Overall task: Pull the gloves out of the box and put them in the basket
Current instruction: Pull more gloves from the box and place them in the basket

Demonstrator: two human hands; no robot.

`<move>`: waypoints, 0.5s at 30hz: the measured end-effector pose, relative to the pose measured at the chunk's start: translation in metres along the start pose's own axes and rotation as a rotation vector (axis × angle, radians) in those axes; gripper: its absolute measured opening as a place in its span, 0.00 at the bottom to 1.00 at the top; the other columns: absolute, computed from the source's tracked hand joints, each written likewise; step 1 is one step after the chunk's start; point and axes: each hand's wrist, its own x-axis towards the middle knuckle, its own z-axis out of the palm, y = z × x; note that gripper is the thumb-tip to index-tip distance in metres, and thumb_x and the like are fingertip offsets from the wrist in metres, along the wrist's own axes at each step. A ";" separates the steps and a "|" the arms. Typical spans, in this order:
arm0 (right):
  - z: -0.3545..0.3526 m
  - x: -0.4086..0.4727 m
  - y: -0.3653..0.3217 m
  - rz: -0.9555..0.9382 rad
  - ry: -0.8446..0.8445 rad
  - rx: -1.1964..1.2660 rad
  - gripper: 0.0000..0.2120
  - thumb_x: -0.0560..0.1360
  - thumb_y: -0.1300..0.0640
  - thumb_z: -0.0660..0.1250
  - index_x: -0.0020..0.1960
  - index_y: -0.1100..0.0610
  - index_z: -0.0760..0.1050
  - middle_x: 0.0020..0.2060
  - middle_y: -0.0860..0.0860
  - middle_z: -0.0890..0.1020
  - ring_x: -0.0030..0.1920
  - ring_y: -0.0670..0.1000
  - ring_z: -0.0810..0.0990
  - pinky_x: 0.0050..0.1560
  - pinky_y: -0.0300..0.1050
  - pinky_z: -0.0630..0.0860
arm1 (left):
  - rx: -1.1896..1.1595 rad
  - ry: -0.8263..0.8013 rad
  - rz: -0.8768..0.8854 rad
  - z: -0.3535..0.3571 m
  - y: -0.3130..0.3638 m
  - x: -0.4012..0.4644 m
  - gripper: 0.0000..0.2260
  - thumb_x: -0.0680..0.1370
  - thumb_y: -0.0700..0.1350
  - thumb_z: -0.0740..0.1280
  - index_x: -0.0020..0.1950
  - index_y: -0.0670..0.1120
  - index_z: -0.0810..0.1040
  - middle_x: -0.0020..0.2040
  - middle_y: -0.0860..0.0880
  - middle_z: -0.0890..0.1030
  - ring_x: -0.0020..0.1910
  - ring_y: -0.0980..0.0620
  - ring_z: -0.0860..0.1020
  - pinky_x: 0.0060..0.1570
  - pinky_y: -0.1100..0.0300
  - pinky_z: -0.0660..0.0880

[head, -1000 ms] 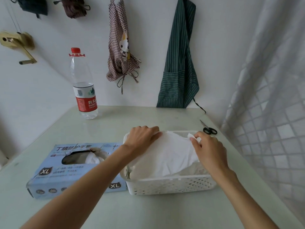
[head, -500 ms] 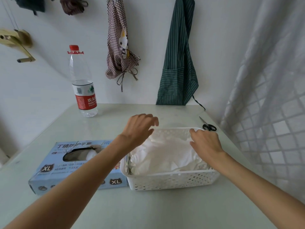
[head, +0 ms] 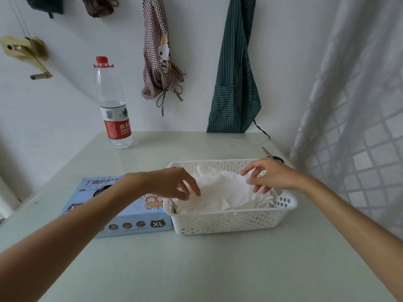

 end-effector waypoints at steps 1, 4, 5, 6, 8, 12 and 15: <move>0.005 0.000 -0.001 0.020 -0.053 -0.035 0.12 0.75 0.58 0.69 0.59 0.53 0.77 0.47 0.54 0.80 0.39 0.50 0.84 0.33 0.37 0.78 | -0.024 -0.015 -0.008 -0.002 0.001 -0.002 0.13 0.75 0.39 0.70 0.55 0.54 0.81 0.55 0.55 0.81 0.53 0.62 0.79 0.56 0.67 0.74; 0.018 0.001 0.005 0.102 -0.120 -0.249 0.24 0.74 0.49 0.70 0.68 0.48 0.69 0.49 0.51 0.76 0.45 0.54 0.84 0.44 0.43 0.81 | -0.002 0.006 -0.017 -0.008 0.002 -0.006 0.11 0.72 0.43 0.74 0.51 0.56 0.82 0.52 0.57 0.83 0.50 0.65 0.79 0.57 0.64 0.74; 0.020 0.002 0.008 0.128 -0.127 -0.316 0.29 0.73 0.46 0.71 0.71 0.47 0.66 0.51 0.50 0.74 0.46 0.55 0.83 0.48 0.44 0.80 | 0.042 0.011 -0.023 -0.008 0.002 -0.007 0.10 0.71 0.45 0.74 0.49 0.57 0.82 0.50 0.59 0.83 0.48 0.67 0.79 0.56 0.63 0.74; 0.021 0.001 0.010 0.148 -0.134 -0.367 0.33 0.71 0.44 0.72 0.73 0.47 0.63 0.54 0.51 0.73 0.46 0.54 0.83 0.50 0.44 0.79 | 0.096 0.005 -0.029 -0.008 0.003 -0.008 0.09 0.71 0.47 0.75 0.48 0.58 0.82 0.49 0.60 0.83 0.47 0.69 0.78 0.55 0.63 0.74; 0.020 0.000 0.010 0.167 -0.147 -0.424 0.40 0.69 0.42 0.72 0.75 0.48 0.58 0.64 0.54 0.71 0.41 0.51 0.81 0.46 0.41 0.76 | 0.212 -0.036 -0.050 -0.004 0.006 -0.009 0.08 0.71 0.51 0.74 0.49 0.58 0.82 0.49 0.60 0.82 0.45 0.71 0.76 0.52 0.63 0.73; 0.020 -0.002 0.009 0.184 -0.134 -0.460 0.45 0.68 0.41 0.73 0.77 0.49 0.53 0.68 0.54 0.68 0.35 0.47 0.77 0.40 0.38 0.72 | 0.336 -0.094 -0.089 0.001 0.017 -0.006 0.10 0.72 0.52 0.72 0.52 0.55 0.81 0.50 0.57 0.81 0.41 0.71 0.73 0.50 0.63 0.73; 0.020 -0.002 0.007 0.201 -0.150 -0.513 0.47 0.68 0.40 0.73 0.77 0.50 0.50 0.68 0.53 0.68 0.37 0.48 0.77 0.45 0.40 0.76 | 0.340 -0.080 -0.082 -0.009 0.023 -0.007 0.09 0.72 0.48 0.73 0.52 0.55 0.82 0.47 0.60 0.80 0.41 0.71 0.74 0.46 0.65 0.71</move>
